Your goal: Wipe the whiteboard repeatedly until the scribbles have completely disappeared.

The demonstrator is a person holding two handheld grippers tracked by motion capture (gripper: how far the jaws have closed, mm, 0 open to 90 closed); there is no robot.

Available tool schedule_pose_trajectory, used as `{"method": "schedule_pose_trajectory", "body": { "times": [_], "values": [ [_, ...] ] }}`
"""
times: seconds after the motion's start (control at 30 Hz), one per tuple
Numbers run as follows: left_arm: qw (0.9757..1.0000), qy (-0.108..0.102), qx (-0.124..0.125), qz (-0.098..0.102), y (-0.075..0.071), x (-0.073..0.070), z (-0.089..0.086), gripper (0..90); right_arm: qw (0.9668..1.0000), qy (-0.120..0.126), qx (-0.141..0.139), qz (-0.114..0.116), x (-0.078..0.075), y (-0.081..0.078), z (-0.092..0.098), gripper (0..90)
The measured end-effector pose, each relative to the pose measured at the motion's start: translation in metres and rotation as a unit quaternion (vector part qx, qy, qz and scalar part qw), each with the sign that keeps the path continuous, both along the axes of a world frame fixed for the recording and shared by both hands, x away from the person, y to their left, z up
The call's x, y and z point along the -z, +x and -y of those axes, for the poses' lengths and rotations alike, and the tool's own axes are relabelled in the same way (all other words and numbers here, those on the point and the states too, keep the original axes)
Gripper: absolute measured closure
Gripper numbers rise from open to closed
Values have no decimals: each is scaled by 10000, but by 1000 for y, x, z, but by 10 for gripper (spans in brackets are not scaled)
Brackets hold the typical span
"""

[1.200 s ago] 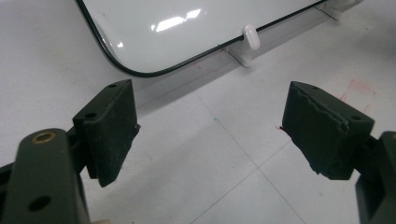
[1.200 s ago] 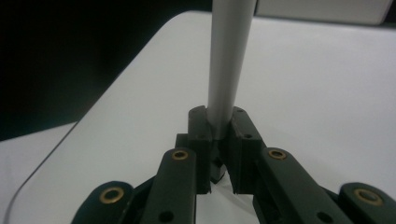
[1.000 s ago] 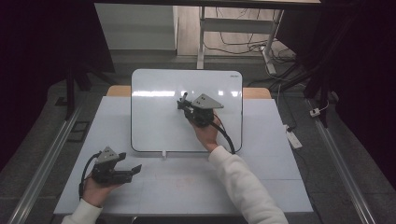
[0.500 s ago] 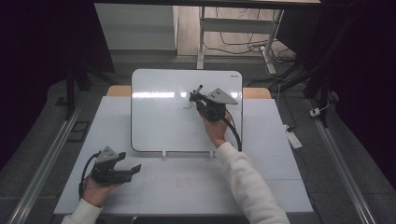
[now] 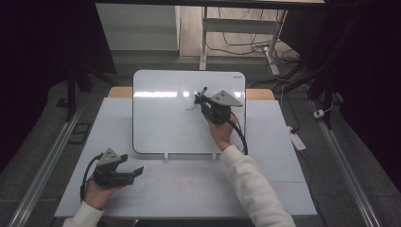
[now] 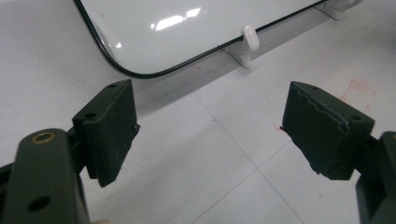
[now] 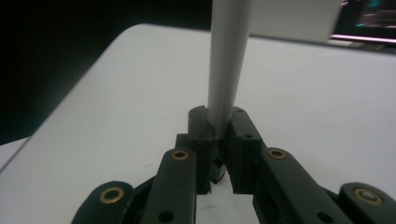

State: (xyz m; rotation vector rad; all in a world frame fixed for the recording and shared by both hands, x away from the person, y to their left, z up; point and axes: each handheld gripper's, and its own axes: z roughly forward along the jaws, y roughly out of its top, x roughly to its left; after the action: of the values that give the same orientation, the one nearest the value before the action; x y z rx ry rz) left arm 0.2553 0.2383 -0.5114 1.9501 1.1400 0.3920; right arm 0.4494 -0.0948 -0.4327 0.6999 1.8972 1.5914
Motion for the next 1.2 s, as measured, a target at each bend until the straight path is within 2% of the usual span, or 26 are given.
{"method": "schedule_pose_trajectory", "body": {
  "times": [0.1,0.17,0.23,0.3,0.37,0.47,0.53,0.63,0.7,0.87,1.0,1.13,1.2],
  "values": [
    [10000,-2,-2,0,0,0,0,186,9997,-131,-209,-2,8,-8,-12,810],
    [10000,-6,0,-3,0,0,0,186,9997,-114,-204,-20,10,-10,-7,809],
    [10000,-8,10,8,0,0,-1,186,9999,-134,5,32,8,-10,3,809],
    [10000,-6,13,15,0,0,-1,187,9999,27,126,-32,6,-7,14,809],
    [10000,-4,16,19,-1,-1,0,186,9999,51,150,-40,6,-8,16,809],
    [10000,0,17,16,0,-1,0,186,9999,-107,-46,-41,11,-14,7,810],
    [10000,-3,15,16,0,-1,0,186,9998,-165,-67,-10,13,-16,5,810],
    [10000,-12,4,27,-1,-1,0,186,9999,-79,123,22,9,-12,14,809],
    [10000,-11,0,27,-1,-1,0,186,9999,37,125,-54,8,-9,18,810],
    [10000,-8,-10,21,-1,-1,0,186,9998,-135,-107,24,12,-13,-3,810],
    [10000,-17,-8,22,-1,-1,-1,186,9999,96,-61,-43,12,-8,-4,809],
    [10000,-18,-9,16,0,-1,-1,186,9996,-96,-258,-38,16,-16,-14,809],
    [10000,-13,1,23,-1,-1,-1,186,9994,-207,-270,4,16,-18,-18,809]
  ]
}}
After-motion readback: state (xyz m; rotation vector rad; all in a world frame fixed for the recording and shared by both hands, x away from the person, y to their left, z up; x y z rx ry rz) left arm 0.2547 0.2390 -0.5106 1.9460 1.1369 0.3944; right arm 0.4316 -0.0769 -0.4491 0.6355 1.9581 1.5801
